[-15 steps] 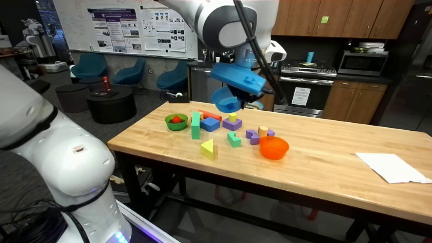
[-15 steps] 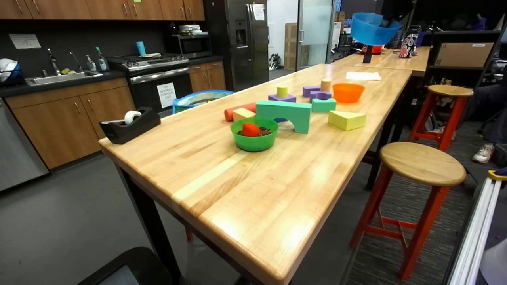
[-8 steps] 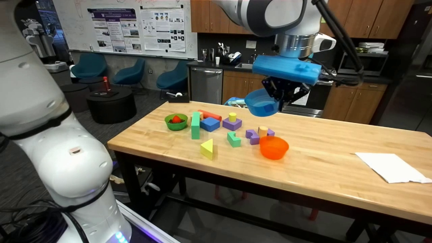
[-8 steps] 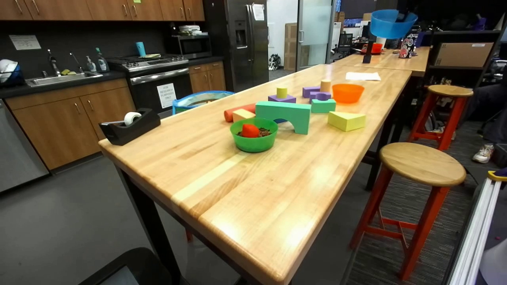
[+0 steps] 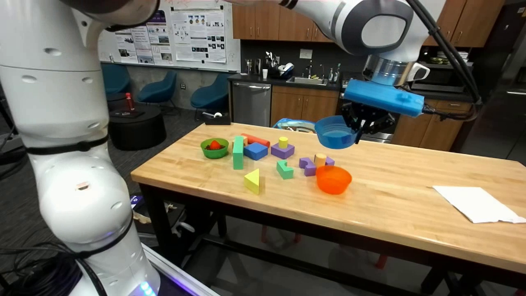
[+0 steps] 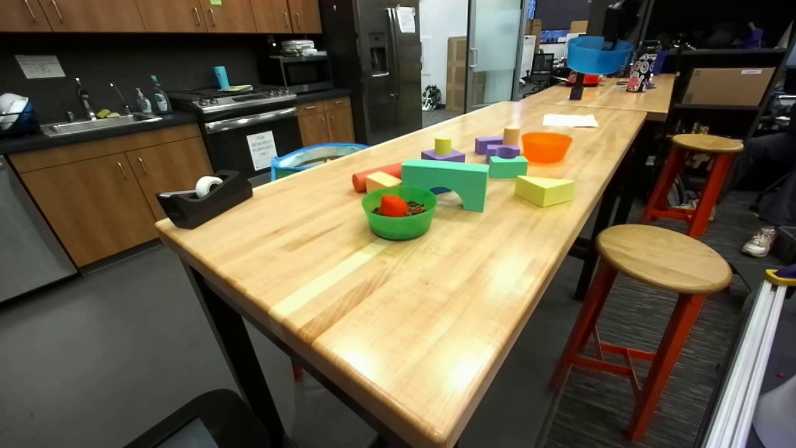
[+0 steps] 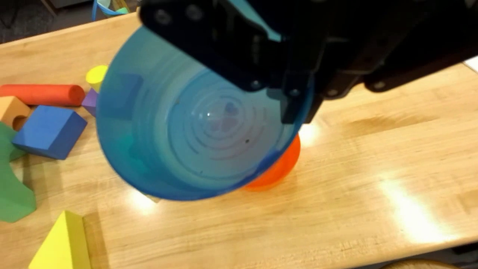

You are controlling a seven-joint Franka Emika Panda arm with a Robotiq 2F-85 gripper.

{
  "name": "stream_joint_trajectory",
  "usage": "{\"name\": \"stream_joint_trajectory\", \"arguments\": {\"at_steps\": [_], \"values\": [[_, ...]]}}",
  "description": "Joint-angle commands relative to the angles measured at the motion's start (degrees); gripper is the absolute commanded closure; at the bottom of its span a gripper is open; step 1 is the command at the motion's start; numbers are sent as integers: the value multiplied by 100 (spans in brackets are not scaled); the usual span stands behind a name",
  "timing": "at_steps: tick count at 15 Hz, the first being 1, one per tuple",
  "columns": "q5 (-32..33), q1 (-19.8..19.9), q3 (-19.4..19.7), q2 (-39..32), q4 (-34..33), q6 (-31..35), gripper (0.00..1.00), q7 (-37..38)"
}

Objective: Put the blue bowl inside the orange one, put the green block on the left on top of the blue block and put the orange bowl inside the other plastic bowls

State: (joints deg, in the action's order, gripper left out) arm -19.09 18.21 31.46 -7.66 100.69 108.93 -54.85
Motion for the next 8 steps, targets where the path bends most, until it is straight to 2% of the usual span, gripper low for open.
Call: {"name": "stream_joint_trajectory", "arguments": {"at_steps": [1,5,8], "values": [[-516,730,-517,-746,-910,-477,99,-542],[-612,1258,-969,-1234,-1418,-758,99,-787],[-501,1427,-1216,-1377,-1281,-619,99,-957]]}}
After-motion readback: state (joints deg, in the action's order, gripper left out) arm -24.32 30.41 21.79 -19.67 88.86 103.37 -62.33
